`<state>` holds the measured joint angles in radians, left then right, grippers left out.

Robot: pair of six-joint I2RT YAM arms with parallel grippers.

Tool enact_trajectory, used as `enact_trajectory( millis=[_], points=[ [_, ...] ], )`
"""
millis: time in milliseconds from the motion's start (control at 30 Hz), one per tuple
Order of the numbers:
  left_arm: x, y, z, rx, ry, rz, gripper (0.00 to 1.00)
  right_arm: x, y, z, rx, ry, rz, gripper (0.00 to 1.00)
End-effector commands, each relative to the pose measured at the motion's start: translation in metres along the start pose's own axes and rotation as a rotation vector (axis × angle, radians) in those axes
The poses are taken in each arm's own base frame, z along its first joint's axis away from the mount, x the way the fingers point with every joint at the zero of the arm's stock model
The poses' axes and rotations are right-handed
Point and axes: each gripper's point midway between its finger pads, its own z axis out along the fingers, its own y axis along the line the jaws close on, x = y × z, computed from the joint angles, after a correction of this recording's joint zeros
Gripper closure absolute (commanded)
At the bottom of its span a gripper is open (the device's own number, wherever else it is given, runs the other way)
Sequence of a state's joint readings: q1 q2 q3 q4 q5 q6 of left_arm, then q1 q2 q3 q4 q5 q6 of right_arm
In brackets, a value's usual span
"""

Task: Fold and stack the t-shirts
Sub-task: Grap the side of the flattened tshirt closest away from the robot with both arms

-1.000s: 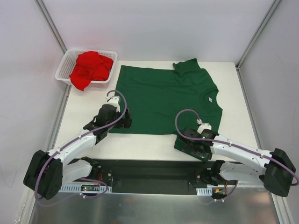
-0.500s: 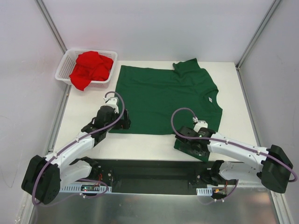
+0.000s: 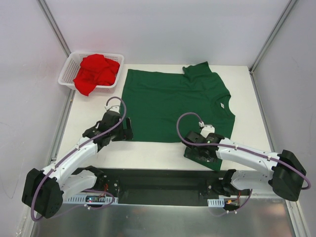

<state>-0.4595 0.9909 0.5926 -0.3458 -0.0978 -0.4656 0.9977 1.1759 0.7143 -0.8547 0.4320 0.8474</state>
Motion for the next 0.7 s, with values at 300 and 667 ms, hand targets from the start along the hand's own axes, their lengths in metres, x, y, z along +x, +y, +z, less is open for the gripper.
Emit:
enact_trajectory(
  millis=[300,667],
  points=[
    [0.010,0.020,-0.006,-0.116,0.138,-0.083,0.10,-0.015,0.017,-0.012,-0.070,-0.037,-0.005,0.04],
    [0.025,0.032,0.003,-0.118,0.172,-0.149,0.16,-0.019,0.020,-0.016,-0.091,-0.050,-0.020,0.04]
  ],
)
